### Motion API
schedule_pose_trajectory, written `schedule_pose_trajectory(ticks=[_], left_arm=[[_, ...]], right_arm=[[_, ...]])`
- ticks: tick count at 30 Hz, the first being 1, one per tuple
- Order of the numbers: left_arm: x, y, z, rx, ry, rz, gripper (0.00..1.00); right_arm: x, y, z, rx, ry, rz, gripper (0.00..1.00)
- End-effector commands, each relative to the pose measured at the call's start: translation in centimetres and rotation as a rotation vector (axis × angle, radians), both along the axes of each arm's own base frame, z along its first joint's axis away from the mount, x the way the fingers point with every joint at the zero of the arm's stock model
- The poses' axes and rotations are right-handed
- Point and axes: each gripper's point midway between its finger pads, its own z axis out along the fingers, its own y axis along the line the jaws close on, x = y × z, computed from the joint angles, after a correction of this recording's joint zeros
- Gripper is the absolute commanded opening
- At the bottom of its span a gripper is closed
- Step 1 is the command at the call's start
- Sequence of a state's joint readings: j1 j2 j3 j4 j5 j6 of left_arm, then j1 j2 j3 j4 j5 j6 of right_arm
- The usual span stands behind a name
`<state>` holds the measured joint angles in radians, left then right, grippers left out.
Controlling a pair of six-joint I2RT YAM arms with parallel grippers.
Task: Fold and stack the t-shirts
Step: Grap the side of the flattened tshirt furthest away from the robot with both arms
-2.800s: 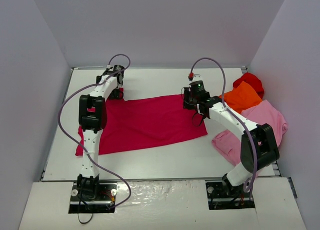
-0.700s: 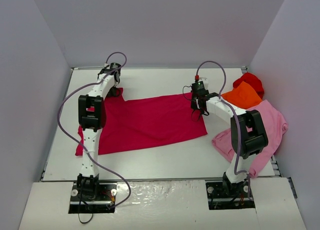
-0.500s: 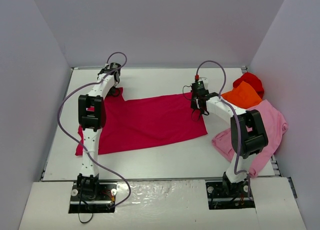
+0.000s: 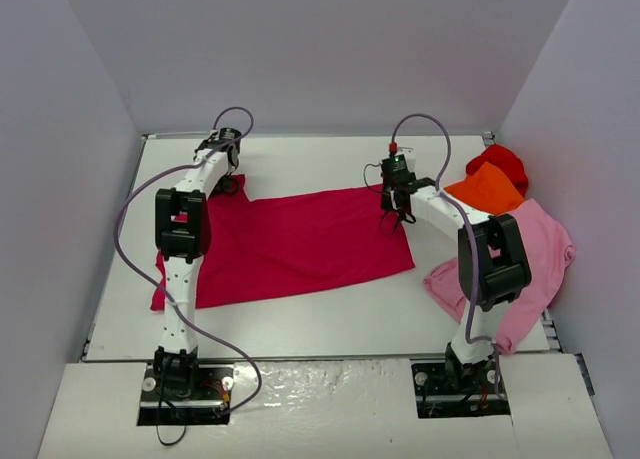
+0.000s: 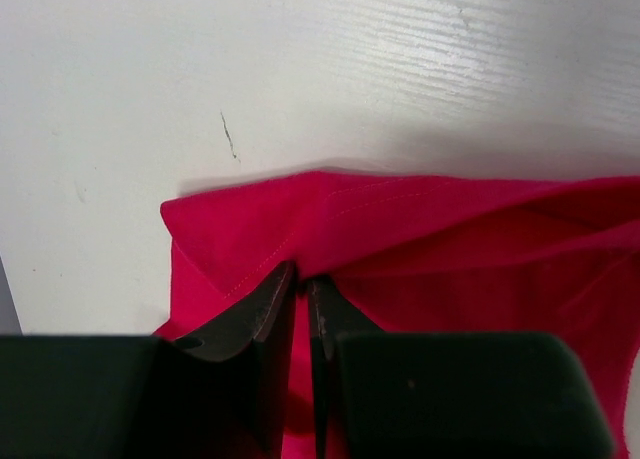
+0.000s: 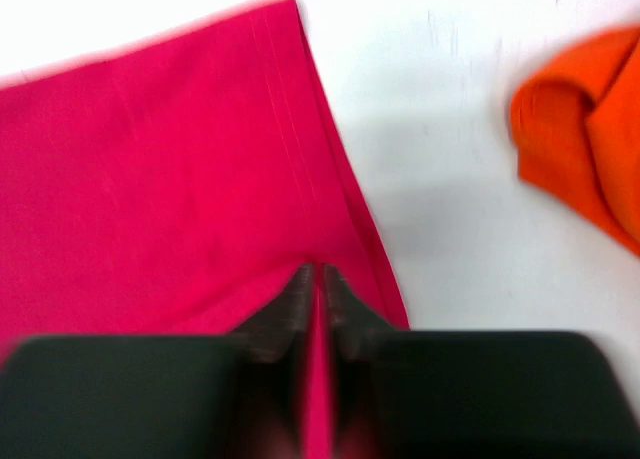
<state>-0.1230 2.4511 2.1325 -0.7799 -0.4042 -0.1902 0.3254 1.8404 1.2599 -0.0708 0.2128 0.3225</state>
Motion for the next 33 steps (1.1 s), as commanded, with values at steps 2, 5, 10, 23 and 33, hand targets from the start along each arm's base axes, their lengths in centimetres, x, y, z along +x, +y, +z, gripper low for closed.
schedule_pose_trajectory(ticks=[2,5,10,23,33], left_arm=[[0.1,0.0,3.4,-0.024,-0.067,0.012,0.09],[0.0,0.0,3.7,-0.024,-0.072,0.011,0.09],[-0.1,-0.4,3.8,-0.030,-0.072,0.002,0.09],[0.1,-0.5,3.6,-0.021,-0.066,-0.010,0.09],[0.2,-0.5,3.8,-0.020,-0.067,-0.012,0.09]], right_arm=[[5.7,-1.7,1.6,-0.017,-0.088,-0.070,0.39],[8.0,-1.8,1.5,0.014,-0.098,-0.070,0.45],[11.2,-1.0,-1.2,0.081,-0.067,-0.037,0.45],[13.1,0.6,-2.0,0.147,-0.066,0.015,0.44],[12.4,0.9,-0.7,0.172,-0.073,0.025,0.32]])
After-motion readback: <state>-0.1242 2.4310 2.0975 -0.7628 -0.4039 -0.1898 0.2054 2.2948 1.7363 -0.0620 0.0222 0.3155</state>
